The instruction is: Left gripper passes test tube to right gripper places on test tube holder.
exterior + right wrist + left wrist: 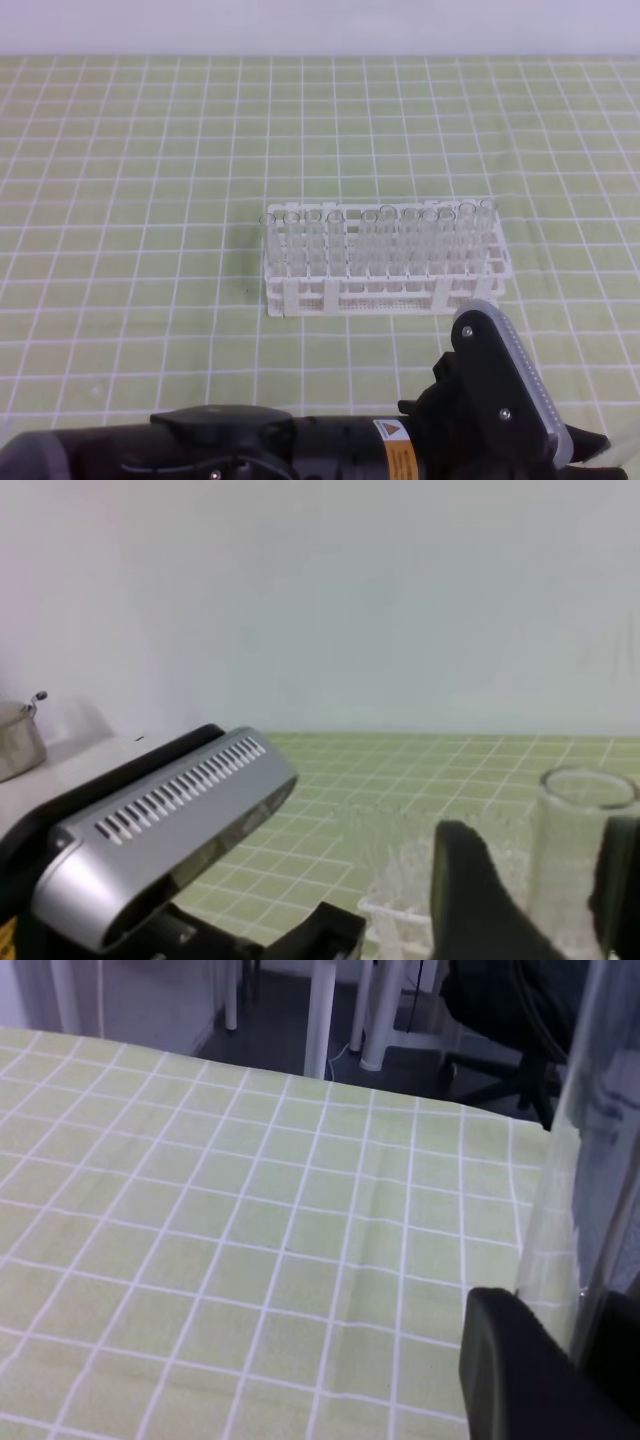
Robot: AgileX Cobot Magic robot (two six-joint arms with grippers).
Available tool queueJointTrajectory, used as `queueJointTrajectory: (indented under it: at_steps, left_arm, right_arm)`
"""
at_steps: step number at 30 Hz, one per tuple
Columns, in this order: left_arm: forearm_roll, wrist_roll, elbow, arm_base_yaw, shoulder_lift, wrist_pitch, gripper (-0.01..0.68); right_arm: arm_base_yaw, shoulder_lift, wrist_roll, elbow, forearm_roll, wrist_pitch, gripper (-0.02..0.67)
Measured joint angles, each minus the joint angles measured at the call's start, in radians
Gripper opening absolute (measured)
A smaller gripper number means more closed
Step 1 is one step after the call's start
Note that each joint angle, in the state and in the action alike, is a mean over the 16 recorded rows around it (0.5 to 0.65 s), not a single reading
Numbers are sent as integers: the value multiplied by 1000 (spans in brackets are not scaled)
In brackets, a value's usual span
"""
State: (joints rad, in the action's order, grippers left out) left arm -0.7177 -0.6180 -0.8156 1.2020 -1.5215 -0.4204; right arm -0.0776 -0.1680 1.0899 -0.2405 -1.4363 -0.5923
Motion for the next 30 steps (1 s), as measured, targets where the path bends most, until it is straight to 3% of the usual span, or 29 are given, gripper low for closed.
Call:
queueJointTrajectory:
  at_steps: [16, 24, 30]
  left_arm:
    - [6, -1, 0, 0, -1, -8, 21]
    - [8, -1, 0, 0, -1, -2, 31]
    - [8, -1, 0, 0, -2, 11, 101]
  right_arm:
    - [0, 0, 60, 0, -31, 13, 119]
    - [1, 0, 72, 0, -33, 13, 105]
    - [1, -1, 77, 0, -34, 11, 104]
